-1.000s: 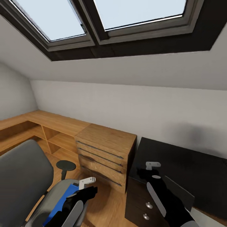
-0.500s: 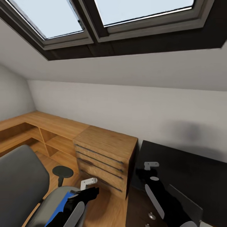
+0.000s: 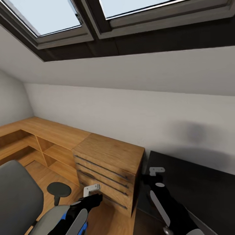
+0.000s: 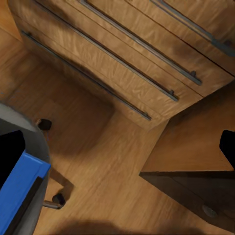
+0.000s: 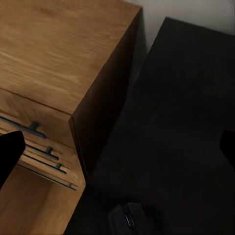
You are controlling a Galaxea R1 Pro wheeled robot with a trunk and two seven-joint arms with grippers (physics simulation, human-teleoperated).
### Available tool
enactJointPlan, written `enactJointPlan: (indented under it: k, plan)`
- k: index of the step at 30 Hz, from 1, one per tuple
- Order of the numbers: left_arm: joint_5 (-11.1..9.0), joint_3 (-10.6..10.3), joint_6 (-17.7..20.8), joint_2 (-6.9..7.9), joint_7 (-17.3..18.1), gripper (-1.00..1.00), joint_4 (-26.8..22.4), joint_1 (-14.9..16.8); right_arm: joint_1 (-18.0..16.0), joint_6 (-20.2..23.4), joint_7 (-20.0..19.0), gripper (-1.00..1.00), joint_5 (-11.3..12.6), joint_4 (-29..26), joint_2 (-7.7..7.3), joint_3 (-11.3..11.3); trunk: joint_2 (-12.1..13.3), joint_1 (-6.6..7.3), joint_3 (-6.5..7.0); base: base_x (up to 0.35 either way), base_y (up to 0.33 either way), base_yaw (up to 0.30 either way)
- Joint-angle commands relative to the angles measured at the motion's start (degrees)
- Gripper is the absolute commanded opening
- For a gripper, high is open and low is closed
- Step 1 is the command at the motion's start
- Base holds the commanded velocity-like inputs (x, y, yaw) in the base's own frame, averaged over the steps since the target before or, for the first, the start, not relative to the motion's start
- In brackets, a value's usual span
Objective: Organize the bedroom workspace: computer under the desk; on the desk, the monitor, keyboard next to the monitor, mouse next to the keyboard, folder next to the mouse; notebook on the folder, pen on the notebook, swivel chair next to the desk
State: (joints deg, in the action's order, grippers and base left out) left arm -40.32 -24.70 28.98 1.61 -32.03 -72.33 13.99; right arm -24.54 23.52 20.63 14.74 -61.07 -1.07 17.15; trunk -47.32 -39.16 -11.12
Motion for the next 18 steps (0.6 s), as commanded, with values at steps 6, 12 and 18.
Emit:
enactJointPlan:
  k: [6,12,18]
  plan:
    - [-0.6,-0.2,0.1,0.07,-0.6,1.00,-1.1,0.1,-0.1,0.1,0.3,1.00,0.6,-0.1,-0.32,0.3,-0.1,-0.03,-0.09,0.056,0.000,0.000]
    - [-0.7,-0.2,0.3,0.06,-0.6,1.00,-3.8,0.0,-0.1,-0.2,0.2,1.00,0.6,1.2,-0.37,0.3,-0.1,-0.03,-0.09,0.004,0.000,0.000]
    - [-0.7,-0.3,0.4,0.07,-0.6,1.00,-7.4,0.0,-0.2,-2.3,-2.1,1.00,0.5,6.8,-0.36,0.2,-0.9,-0.47,-0.45,0.000,0.000,0.000]
